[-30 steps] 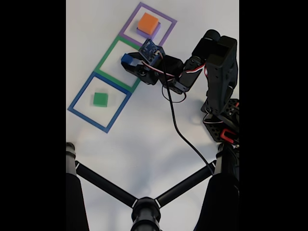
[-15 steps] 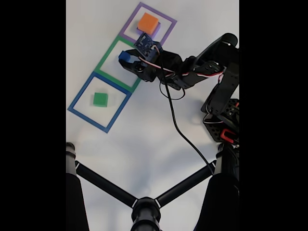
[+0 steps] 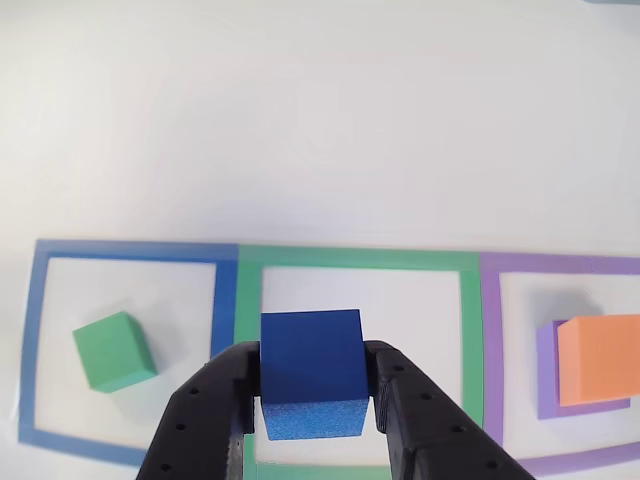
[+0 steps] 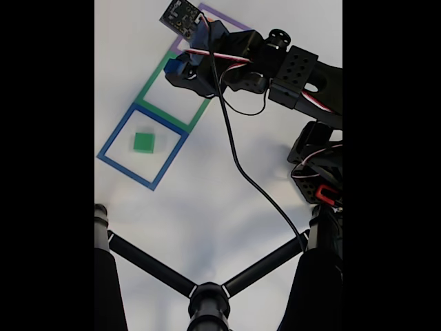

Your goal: Tower of hanoi

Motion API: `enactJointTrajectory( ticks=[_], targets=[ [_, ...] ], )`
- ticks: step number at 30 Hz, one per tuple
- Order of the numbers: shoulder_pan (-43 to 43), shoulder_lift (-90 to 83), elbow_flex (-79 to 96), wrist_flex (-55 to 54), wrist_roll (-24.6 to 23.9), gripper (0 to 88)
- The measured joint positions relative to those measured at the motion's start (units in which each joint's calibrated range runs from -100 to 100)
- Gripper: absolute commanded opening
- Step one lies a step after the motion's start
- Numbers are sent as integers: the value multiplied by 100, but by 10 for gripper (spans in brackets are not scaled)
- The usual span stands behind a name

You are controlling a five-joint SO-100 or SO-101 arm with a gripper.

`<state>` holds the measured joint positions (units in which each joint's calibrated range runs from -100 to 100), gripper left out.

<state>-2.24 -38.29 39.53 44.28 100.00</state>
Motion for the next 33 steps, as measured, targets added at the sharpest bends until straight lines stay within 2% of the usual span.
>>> enactJointTrajectory(
  ticks=[3,10,14,19,23,33],
  targets=[
    [-243,-34,-1110,1250,0,12],
    [-826,-252,-3062,3190,0,11],
    [-1156,-336,-3888,4005,0,10],
    [-1467,-529,-4198,4480,0,8],
    [-1467,-772,-3441,4100,0,7],
    [-1467,-1083,52,1029,0,7]
  ],
)
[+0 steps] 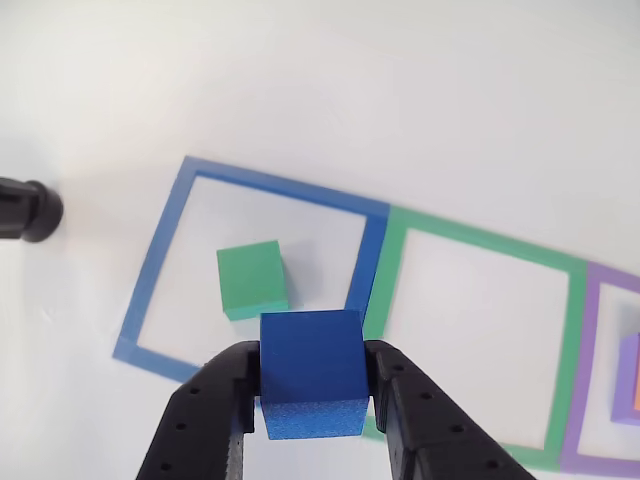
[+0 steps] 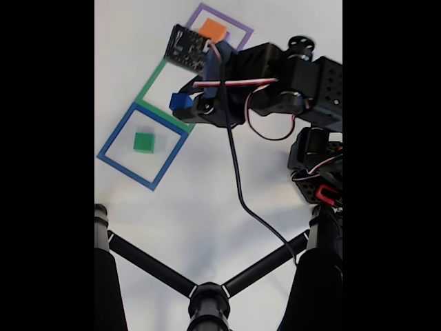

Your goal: Tower of hanoi

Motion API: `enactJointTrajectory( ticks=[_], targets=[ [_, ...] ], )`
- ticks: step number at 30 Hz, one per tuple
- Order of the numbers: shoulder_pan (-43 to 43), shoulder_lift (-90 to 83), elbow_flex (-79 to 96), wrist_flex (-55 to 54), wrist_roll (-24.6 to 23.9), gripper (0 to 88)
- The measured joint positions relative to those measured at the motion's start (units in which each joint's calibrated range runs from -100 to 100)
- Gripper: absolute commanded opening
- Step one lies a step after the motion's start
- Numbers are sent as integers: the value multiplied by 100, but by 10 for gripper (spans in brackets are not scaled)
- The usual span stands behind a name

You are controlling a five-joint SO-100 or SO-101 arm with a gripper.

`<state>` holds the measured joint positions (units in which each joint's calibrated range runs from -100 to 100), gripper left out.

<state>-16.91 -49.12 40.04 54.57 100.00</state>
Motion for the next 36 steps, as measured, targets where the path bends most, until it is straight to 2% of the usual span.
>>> enactJointTrajectory(
  ticks=[9,18,25,36],
  targets=[
    [-49,235,2460,-3324,-59,7],
    [-340,747,3501,-5398,-59,7],
    [-369,1688,3527,-6458,-59,6],
    [-369,2510,3518,-7020,-59,8]
  ],
)
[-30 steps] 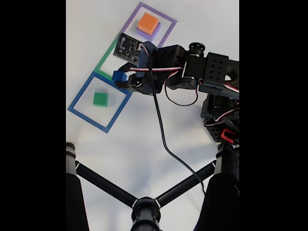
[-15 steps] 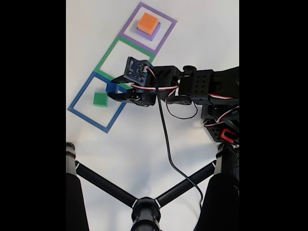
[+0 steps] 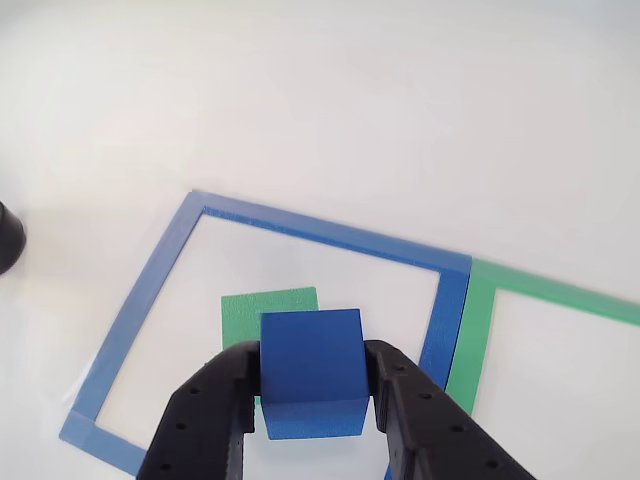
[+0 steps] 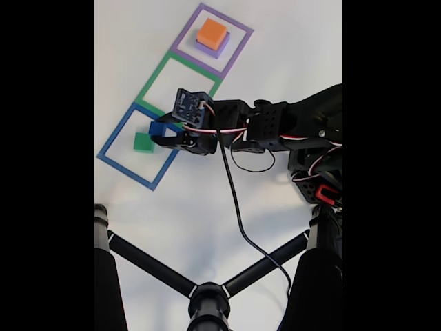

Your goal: Tower of hanoi

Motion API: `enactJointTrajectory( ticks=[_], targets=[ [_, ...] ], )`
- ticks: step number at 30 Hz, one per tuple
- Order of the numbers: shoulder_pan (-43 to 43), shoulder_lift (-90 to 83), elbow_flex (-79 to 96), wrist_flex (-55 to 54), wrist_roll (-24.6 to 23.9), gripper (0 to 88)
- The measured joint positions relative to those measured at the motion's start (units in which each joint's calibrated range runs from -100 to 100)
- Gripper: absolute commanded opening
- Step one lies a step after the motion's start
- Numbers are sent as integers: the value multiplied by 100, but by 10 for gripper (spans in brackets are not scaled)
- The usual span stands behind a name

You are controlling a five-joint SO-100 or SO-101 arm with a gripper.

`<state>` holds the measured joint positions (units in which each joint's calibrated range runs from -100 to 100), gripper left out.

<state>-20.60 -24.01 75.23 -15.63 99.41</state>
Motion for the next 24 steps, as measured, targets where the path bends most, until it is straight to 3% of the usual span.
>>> enactJointTrajectory(
  ticks=[24],
  targets=[
    [-243,1839,-912,-1156,20,8]
  ],
)
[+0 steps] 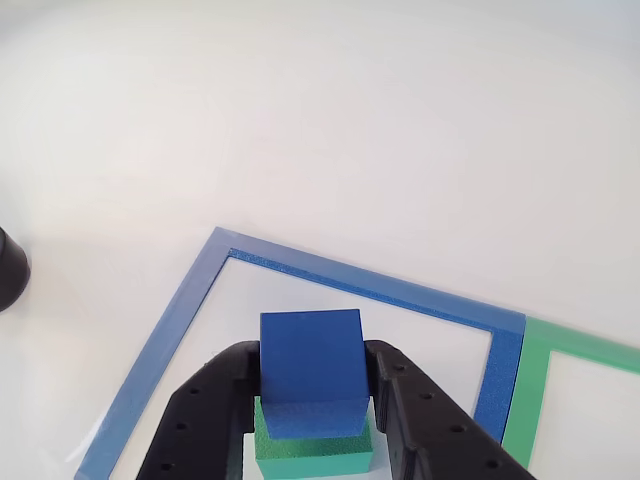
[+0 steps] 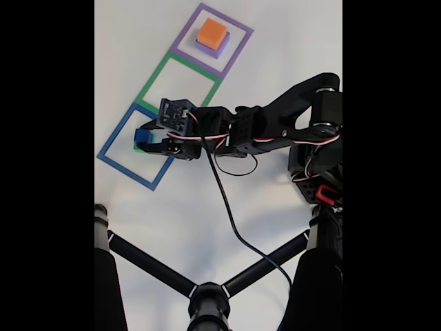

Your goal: Tower of hanoi

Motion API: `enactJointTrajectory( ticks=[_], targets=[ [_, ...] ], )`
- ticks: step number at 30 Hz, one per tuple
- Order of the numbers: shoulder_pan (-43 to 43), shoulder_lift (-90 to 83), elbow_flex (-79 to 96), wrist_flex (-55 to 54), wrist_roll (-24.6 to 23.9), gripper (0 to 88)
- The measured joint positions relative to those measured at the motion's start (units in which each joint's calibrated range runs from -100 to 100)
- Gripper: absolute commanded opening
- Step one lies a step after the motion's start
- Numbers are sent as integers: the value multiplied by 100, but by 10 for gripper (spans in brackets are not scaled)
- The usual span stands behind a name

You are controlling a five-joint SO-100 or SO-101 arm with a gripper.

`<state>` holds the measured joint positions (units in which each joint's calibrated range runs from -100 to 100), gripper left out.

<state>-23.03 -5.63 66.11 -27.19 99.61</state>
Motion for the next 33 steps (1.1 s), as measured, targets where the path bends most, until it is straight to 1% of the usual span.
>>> enactJointTrajectory(
  ticks=[11,15,21,29,33],
  targets=[
    [-29,378,0,-340,-20,12],
    [-29,470,-52,-404,-20,41],
    [-29,697,-138,-522,-20,190],
    [19,873,-138,-823,0,295],
    [107,806,-138,-807,39,302]
  ],
)
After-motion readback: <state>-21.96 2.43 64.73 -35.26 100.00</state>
